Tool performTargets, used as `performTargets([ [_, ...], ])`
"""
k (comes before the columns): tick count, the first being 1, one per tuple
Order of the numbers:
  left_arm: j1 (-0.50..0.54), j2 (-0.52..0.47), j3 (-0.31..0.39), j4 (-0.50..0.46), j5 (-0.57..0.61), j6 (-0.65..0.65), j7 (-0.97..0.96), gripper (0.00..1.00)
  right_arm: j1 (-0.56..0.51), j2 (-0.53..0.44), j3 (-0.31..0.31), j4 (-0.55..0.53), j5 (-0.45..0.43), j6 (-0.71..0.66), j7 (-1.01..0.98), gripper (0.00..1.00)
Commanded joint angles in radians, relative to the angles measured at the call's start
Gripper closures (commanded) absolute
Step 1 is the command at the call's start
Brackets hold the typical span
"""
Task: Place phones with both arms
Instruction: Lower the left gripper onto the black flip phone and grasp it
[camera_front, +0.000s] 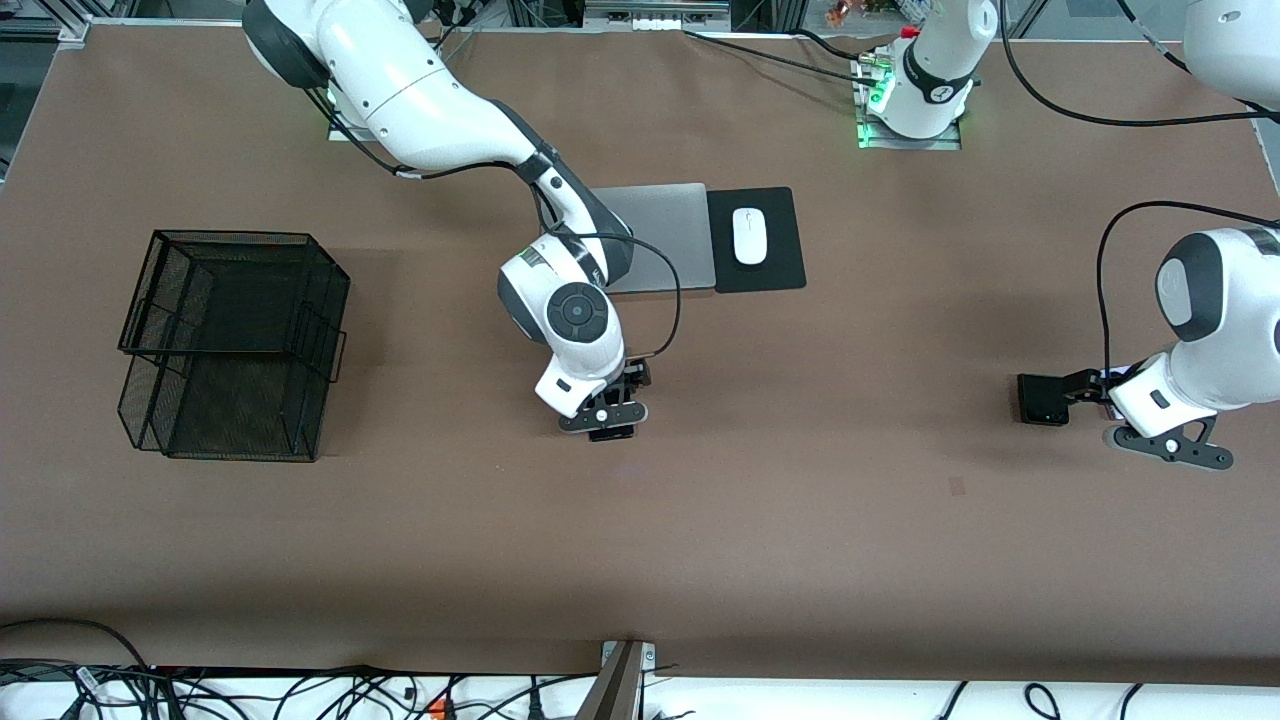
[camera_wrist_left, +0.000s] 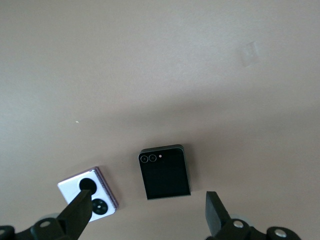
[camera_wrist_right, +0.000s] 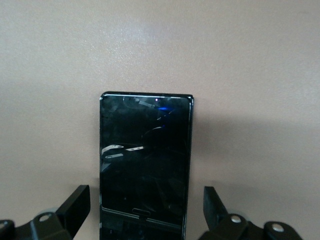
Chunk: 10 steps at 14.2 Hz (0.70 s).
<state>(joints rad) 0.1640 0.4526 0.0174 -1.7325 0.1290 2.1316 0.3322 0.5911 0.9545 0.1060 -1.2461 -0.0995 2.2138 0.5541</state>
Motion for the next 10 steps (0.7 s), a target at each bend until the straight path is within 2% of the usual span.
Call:
performTargets([
  [1,0.038,-0.034,-0.017,-0.093,-0.048,0.077,-0.012,0.0,0.007,0.003,-0.006,-0.01,-0.005,0.026,0.035,0.0],
  [3,0.049,-0.022,-0.016,-0.1,-0.048,0.082,-0.01,0.0,0.007,0.006,-0.006,-0.01,-0.005,0.029,0.04,0.0],
  [6,0.078,-0.034,-0.017,-0.214,-0.048,0.249,-0.005,0.0,0.007,0.01,-0.006,-0.012,-0.003,0.043,0.04,0.0],
  [10,0.077,-0.006,-0.017,-0.222,-0.051,0.284,-0.091,0.0,0.004,0.012,-0.006,-0.012,-0.005,0.047,0.029,0.0],
])
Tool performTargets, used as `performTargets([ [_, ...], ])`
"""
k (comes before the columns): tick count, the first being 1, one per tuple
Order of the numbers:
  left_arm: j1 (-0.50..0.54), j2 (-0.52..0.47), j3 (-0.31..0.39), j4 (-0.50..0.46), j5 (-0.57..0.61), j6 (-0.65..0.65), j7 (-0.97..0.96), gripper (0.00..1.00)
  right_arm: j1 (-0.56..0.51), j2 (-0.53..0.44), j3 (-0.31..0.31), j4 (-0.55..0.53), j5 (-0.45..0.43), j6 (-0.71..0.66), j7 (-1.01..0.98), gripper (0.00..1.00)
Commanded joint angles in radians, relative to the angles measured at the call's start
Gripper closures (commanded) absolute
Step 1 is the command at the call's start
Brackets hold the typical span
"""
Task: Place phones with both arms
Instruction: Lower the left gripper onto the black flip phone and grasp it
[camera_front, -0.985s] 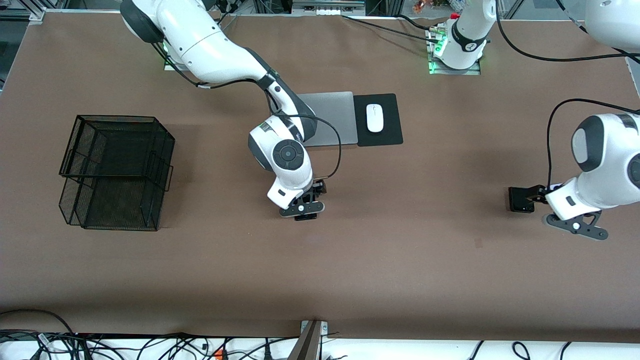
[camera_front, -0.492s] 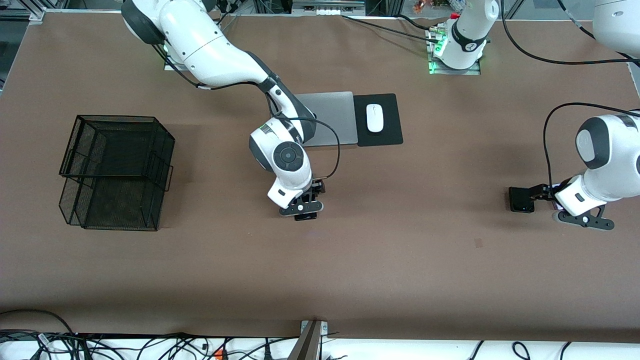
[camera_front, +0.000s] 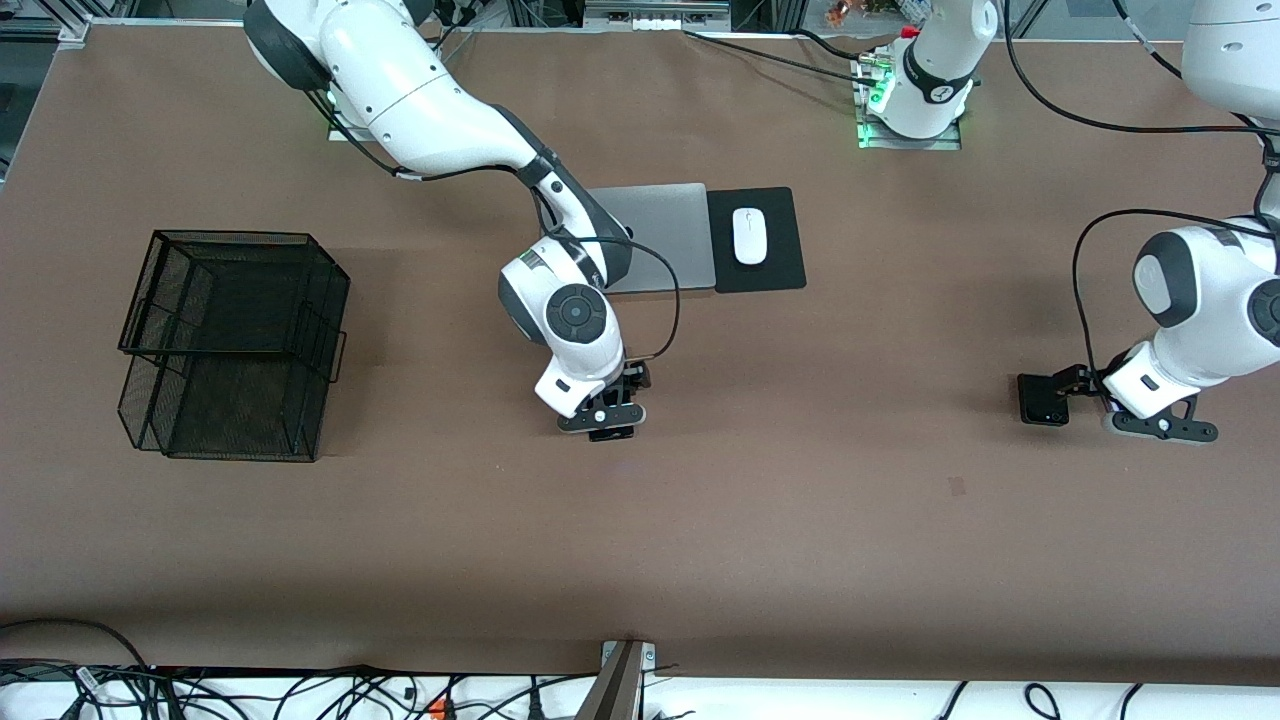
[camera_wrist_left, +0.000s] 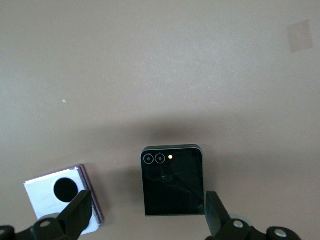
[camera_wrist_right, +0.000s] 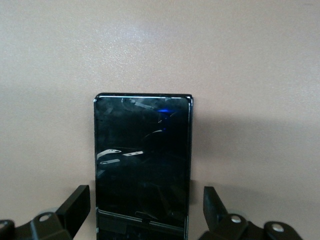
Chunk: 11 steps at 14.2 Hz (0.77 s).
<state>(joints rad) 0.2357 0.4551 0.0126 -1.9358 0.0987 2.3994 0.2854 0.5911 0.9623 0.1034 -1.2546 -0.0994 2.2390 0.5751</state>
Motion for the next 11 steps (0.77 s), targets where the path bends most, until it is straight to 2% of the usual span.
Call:
performTargets([
  [1,0.004,-0.003,-0.014,-0.019,-0.019,0.017,-0.061,0.0,0.004,0.006,-0.004,-0.003,-0.003,0.024,0.008,0.0],
  [11,-0.012,0.086,-0.017,-0.014,0.006,0.043,-0.043,0.0,0.01,0.022,-0.004,-0.006,-0.005,0.045,0.017,0.0],
])
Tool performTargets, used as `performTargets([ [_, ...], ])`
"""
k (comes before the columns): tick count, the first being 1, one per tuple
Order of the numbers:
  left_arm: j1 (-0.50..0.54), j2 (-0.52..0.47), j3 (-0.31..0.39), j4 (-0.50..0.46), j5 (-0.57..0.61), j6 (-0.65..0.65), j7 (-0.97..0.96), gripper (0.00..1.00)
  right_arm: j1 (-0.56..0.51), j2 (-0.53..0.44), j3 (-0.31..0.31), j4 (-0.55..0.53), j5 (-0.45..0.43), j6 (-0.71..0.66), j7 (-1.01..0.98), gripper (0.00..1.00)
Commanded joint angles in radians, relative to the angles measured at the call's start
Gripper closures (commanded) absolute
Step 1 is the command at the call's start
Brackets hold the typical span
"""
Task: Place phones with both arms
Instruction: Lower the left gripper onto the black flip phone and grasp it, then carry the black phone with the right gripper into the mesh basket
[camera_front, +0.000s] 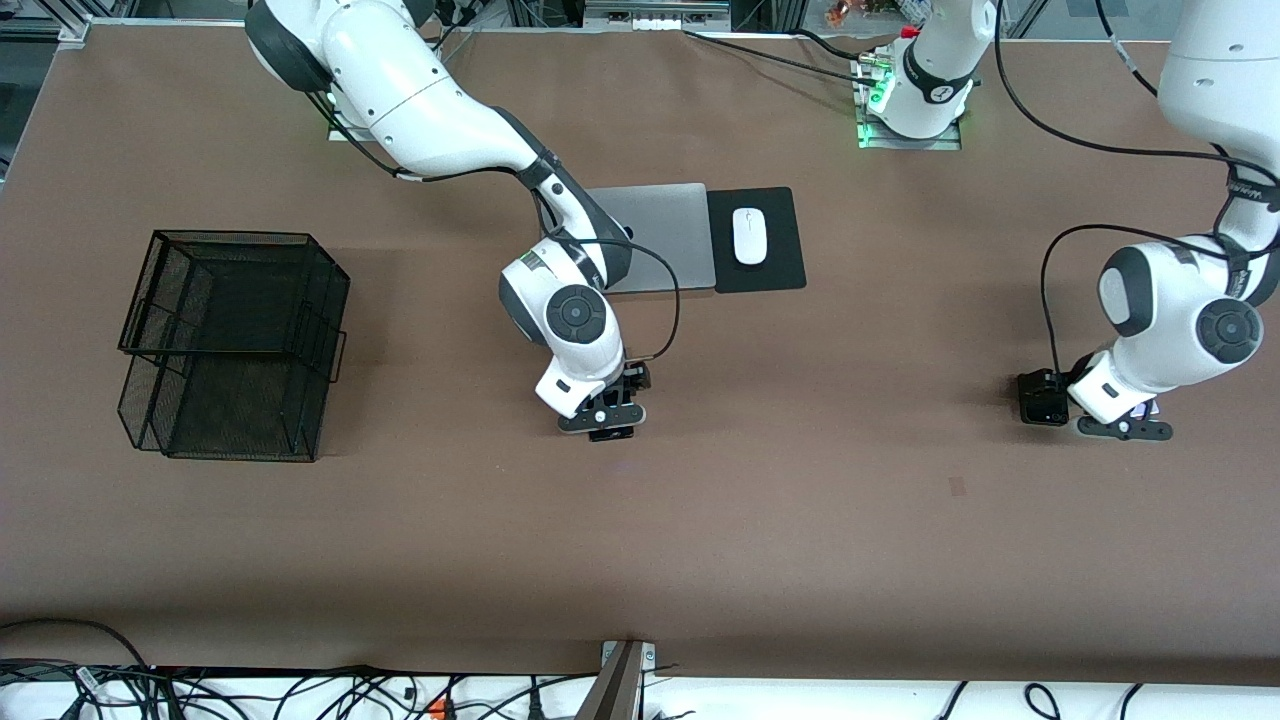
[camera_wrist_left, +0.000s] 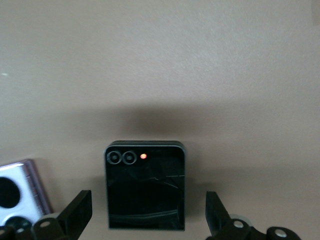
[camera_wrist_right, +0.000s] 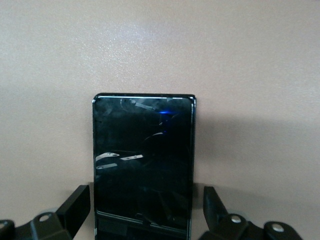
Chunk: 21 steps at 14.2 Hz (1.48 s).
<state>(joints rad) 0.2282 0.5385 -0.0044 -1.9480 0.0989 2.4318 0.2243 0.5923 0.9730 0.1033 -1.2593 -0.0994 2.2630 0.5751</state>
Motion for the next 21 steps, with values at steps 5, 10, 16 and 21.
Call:
performTargets([
  [5,0.002,0.026,0.001,-0.002,0.047,0.027,0.076,0.0,0.011,0.01,-0.004,-0.002,-0.008,0.026,0.017,0.5],
  [10,0.008,0.054,0.001,0.003,0.074,0.049,0.079,0.0,0.006,-0.005,-0.004,0.0,-0.005,0.015,0.031,1.0],
  [16,0.01,0.063,0.0,0.021,0.077,0.052,0.084,0.0,-0.096,-0.178,-0.071,0.001,-0.003,-0.17,0.019,1.0],
  [21,0.026,0.077,0.0,0.021,0.055,0.124,0.058,0.0,-0.288,-0.359,-0.091,0.0,-0.012,-0.501,-0.171,1.0],
])
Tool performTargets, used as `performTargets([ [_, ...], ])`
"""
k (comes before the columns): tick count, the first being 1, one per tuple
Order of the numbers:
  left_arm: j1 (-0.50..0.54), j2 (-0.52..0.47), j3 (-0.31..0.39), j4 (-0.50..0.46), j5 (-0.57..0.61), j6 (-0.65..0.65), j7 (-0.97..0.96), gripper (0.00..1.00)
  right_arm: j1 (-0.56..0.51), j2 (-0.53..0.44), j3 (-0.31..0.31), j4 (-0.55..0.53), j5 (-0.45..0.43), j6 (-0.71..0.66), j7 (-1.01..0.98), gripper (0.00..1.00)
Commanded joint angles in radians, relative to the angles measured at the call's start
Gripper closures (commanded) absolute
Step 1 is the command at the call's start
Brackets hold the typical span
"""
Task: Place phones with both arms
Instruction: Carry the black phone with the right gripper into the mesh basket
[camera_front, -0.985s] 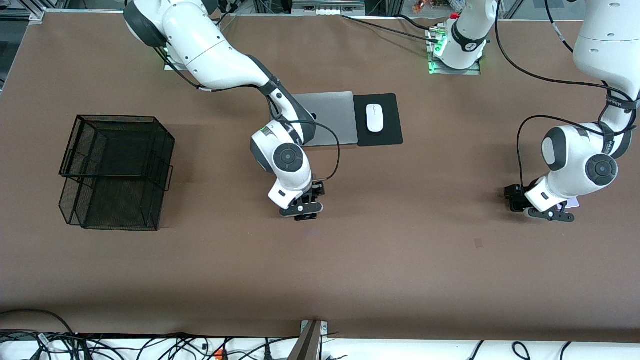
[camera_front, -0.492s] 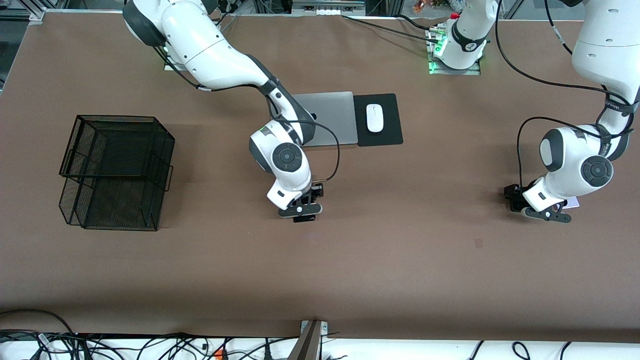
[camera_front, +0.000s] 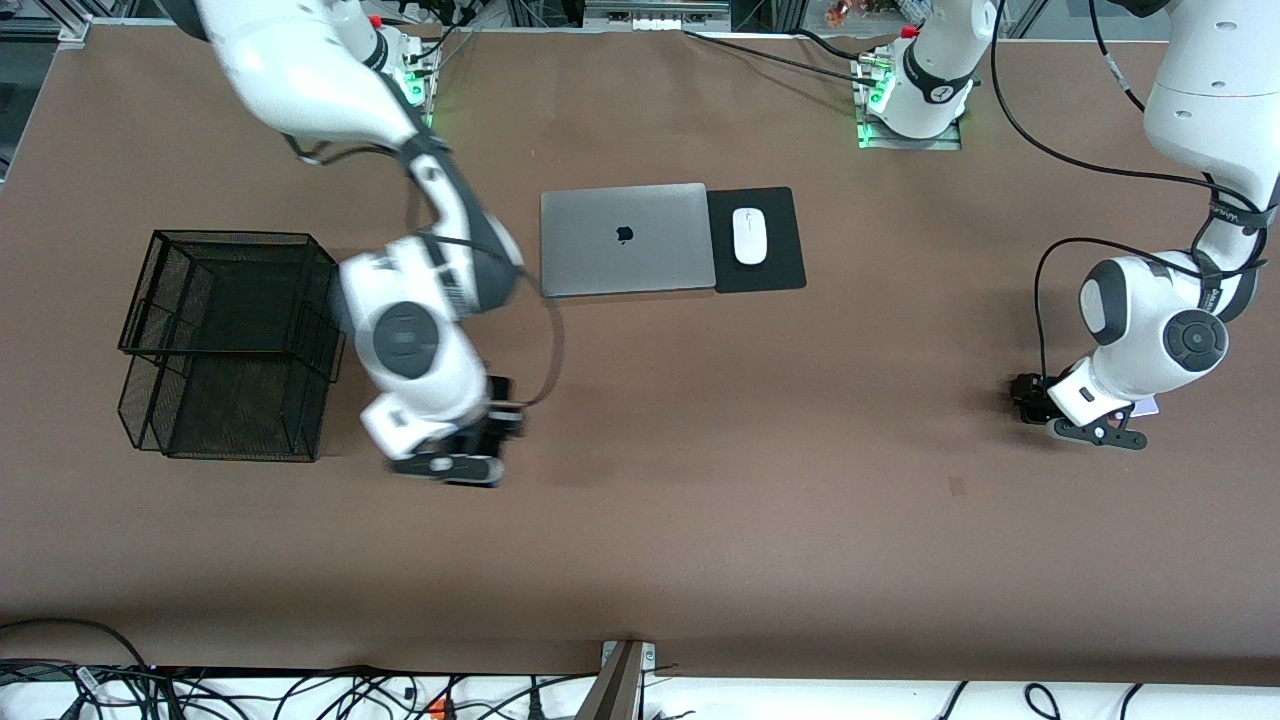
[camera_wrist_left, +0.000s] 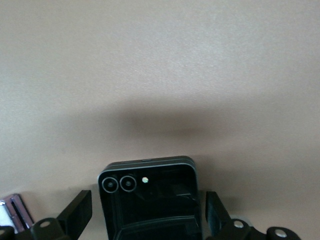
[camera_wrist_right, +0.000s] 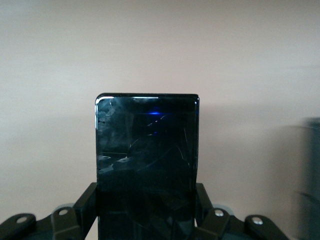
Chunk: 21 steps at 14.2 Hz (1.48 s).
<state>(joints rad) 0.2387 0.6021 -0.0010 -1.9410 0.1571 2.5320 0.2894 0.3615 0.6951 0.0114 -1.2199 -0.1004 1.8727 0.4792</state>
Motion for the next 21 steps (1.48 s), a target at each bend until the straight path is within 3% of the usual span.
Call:
performTargets([
  [1,0.016,0.016,-0.004,0.013,-0.01,0.028,-0.033,0.0,-0.064,-0.11,-0.042,-0.043,-0.015,-0.166,-0.126,1.0],
  [3,0.014,0.024,-0.004,0.013,-0.01,0.03,-0.082,0.0,-0.064,-0.19,-0.12,-0.099,-0.016,-0.236,-0.226,1.0],
  [6,0.008,0.025,-0.004,0.01,-0.01,0.03,-0.151,0.0,-0.064,-0.372,-0.22,-0.332,-0.019,-0.207,-0.351,1.0],
  [10,-0.004,0.033,-0.005,0.011,-0.01,0.03,-0.207,0.0,-0.064,-0.546,-0.369,-0.634,-0.022,-0.008,-0.499,1.0],
  [13,-0.009,0.036,-0.007,0.014,-0.01,0.036,-0.231,0.02,-0.064,-0.605,-0.427,-0.794,-0.036,0.12,-0.524,1.0],
  [17,-0.009,0.036,-0.01,0.016,-0.01,0.033,-0.233,0.34,-0.064,-0.615,-0.485,-0.9,-0.036,0.195,-0.527,1.0],
  [19,-0.009,0.036,-0.01,0.016,-0.01,0.033,-0.233,0.46,-0.064,-0.612,-0.505,-0.908,-0.036,0.206,-0.527,1.0],
  [21,-0.007,0.036,-0.01,0.017,-0.01,0.033,-0.233,0.64,-0.065,-0.603,-0.507,-0.914,-0.036,0.235,-0.527,1.0],
])
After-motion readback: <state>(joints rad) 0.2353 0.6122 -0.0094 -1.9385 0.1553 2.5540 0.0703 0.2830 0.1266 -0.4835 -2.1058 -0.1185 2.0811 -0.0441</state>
